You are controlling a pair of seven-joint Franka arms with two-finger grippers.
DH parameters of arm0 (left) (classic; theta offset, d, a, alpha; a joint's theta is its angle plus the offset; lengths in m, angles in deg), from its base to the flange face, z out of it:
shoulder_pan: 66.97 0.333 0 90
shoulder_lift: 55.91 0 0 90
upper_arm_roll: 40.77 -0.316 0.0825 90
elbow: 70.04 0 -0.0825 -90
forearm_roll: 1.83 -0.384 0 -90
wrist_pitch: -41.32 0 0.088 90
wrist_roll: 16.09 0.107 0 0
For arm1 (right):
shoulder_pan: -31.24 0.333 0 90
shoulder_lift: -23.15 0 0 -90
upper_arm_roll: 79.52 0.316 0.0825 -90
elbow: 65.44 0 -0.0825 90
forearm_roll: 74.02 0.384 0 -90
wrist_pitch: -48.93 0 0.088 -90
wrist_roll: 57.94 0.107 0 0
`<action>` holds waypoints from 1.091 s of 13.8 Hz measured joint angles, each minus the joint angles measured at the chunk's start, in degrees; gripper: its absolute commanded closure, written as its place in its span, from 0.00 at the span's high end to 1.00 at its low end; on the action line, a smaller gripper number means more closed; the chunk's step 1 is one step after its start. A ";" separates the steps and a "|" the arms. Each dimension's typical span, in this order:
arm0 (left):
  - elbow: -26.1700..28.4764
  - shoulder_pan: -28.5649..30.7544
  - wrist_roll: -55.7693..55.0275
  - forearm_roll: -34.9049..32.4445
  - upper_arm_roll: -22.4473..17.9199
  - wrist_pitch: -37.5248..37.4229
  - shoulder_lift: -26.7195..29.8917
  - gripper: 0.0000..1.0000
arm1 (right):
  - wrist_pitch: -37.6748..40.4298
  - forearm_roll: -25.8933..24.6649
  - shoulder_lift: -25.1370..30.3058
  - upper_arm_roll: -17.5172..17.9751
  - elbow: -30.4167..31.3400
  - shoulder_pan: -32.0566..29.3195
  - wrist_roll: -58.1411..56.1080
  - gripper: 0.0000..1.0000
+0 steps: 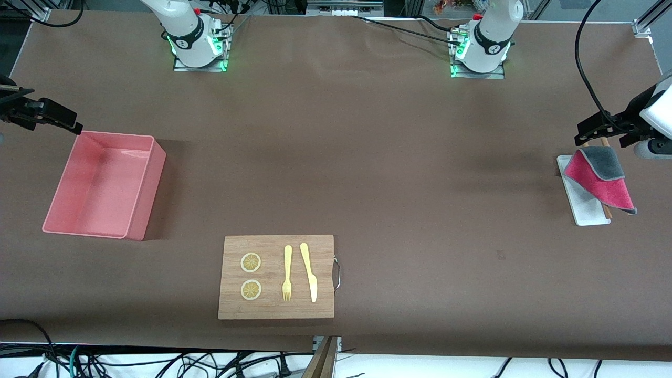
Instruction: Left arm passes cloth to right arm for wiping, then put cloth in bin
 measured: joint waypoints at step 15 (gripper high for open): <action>0.55 11.67 10.92 -0.31 -0.54 4.38 -8.69 1.00 | 0.02 0.01 -0.30 -0.01 0.00 -0.04 0.04 1.00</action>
